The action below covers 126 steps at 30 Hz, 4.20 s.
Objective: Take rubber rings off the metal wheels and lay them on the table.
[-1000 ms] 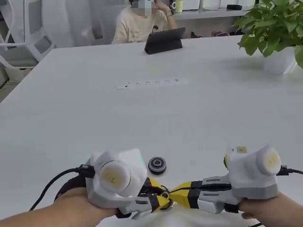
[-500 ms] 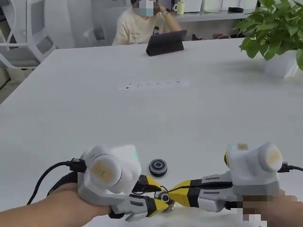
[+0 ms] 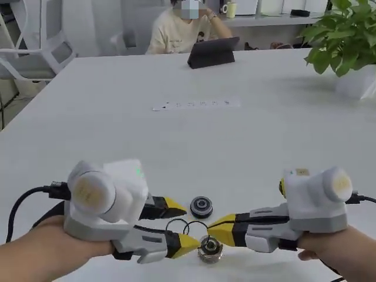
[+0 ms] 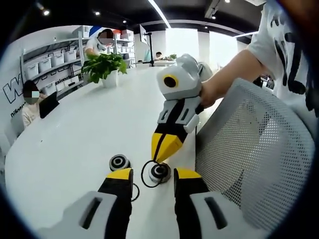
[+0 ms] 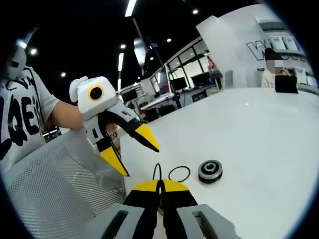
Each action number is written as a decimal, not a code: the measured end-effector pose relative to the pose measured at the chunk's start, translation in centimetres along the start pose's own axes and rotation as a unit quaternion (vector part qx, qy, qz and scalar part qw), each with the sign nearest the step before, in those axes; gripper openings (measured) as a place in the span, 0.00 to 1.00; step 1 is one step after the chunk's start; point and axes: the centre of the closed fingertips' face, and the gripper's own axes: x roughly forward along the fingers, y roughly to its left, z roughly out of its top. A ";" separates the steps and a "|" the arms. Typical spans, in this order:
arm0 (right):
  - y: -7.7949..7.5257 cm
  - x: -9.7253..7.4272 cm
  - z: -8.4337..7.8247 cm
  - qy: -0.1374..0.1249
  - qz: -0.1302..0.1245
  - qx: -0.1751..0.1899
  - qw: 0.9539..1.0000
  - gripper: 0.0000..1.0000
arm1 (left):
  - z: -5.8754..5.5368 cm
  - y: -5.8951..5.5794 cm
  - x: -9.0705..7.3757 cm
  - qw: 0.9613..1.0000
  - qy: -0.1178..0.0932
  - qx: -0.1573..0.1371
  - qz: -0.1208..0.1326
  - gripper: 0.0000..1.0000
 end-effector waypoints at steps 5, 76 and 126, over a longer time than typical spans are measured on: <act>-0.1 0.7 0.6 0.003 0.004 -0.003 1.000 0.00 | -0.1 0.6 -1.1 1.000 -0.004 -0.007 0.011 0.34; -3.3 2.6 1.4 0.051 -0.042 -0.099 0.993 0.26 | -2.0 4.5 -4.4 0.997 0.005 -0.037 0.061 0.45; -8.5 -0.8 -0.1 0.050 -0.117 -0.083 0.988 0.38 | -1.6 7.0 4.3 0.999 0.027 -0.034 0.029 0.35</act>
